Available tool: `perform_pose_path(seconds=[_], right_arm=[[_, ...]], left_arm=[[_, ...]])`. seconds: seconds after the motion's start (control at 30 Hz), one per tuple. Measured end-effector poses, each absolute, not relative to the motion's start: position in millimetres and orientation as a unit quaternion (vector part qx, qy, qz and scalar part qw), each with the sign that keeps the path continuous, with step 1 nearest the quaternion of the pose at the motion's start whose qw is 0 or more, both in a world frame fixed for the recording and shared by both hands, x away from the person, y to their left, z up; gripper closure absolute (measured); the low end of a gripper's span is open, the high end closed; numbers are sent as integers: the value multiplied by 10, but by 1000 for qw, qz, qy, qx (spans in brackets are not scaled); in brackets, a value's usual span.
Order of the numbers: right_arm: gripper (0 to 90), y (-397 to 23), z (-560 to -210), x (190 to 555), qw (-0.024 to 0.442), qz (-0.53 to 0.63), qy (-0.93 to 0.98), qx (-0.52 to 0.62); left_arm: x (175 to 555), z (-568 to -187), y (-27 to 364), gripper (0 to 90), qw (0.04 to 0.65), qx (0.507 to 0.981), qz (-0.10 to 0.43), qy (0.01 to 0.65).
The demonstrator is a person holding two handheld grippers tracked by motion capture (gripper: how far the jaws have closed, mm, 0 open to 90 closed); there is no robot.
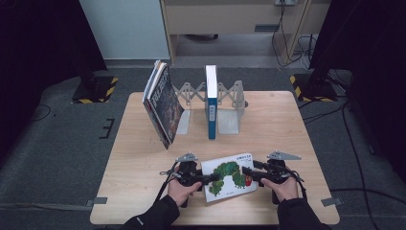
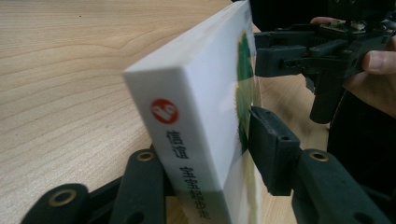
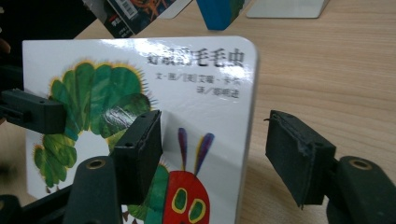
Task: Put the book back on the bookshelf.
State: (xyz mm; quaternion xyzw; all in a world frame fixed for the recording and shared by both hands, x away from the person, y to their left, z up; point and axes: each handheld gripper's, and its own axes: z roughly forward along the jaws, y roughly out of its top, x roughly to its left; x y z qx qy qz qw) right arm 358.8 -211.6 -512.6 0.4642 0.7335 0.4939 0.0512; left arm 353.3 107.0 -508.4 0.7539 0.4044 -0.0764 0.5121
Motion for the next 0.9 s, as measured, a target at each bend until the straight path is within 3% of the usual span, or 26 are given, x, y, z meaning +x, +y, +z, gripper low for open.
perform_pose_path(seconds=[0.37, 0.9], right_arm=[[299, -2339, -5113, 3626, 109, 456, 737, 487], [187, -2578, -5267, 3707, 167, 323, 775, 517]], left_arm=[[3506, -4864, 1142, 741, 534, 745, -60, 395], [3563, -4532, 1393, 746, 551, 721, -2, 419]])
